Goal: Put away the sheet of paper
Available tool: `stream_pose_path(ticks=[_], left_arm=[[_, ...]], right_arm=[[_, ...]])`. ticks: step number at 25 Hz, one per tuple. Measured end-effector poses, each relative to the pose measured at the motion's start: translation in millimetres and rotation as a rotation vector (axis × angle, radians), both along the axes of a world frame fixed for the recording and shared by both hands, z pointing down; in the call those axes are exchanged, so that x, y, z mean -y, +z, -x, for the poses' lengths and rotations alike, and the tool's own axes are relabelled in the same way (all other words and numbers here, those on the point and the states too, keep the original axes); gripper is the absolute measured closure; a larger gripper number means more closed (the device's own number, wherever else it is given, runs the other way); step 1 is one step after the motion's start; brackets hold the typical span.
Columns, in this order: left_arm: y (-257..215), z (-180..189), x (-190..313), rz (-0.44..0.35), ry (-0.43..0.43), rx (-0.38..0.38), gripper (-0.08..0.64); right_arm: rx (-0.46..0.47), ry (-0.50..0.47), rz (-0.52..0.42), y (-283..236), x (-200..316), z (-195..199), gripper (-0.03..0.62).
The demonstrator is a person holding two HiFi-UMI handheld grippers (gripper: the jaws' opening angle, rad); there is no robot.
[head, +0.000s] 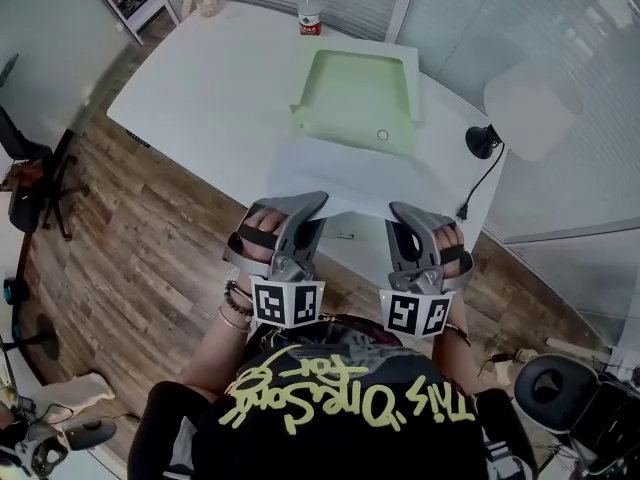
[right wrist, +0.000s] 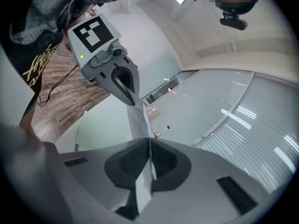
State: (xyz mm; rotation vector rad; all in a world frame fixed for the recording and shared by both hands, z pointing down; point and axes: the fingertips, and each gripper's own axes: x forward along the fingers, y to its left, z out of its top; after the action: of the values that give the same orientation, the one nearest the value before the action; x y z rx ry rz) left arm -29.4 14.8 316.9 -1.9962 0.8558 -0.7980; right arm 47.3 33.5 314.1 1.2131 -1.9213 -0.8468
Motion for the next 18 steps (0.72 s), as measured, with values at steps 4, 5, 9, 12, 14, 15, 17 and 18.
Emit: stream_pose_path(ticks=[4,5,9,12,14,15,17,18], left_arm=[[2.2,3.7,11.6,0.011,0.028,0.0,0.552],[3.3,4.6,14.2,0.015,0.036,-0.001,0.551],[7.6,9.1,23.4,0.04,0.073,-0.008,0.551],[9.8,14.5,31.0,0.059,0.099,-0.008,0.552],[10.5,14.8,34.9,0.069,0.119,-0.013,0.552],[10.8,14.5,36.4,0.074,0.13,-0.015,0.552],[11.4,14.0,38.9,0.081,0.153,-0.019,0.552],[11.8,13.9,40.3,0.083,0.163,-0.021,0.552]], right_arm=[[-0.005,0.032,0.006,1.1,11.0,4.2,0.584],[-0.006,0.04,0.008,1.9,13.5,5.1,0.584],[-0.002,0.079,0.014,3.5,22.0,9.8,0.584],[0.001,0.095,0.018,6.0,29.0,15.6,0.584],[-0.009,0.11,0.026,8.2,33.0,15.8,0.584],[-0.013,0.12,0.029,8.7,34.6,15.5,0.584],[-0.017,0.141,0.03,8.7,37.7,15.0,0.584],[-0.021,0.149,0.029,8.7,39.4,14.9,0.584]])
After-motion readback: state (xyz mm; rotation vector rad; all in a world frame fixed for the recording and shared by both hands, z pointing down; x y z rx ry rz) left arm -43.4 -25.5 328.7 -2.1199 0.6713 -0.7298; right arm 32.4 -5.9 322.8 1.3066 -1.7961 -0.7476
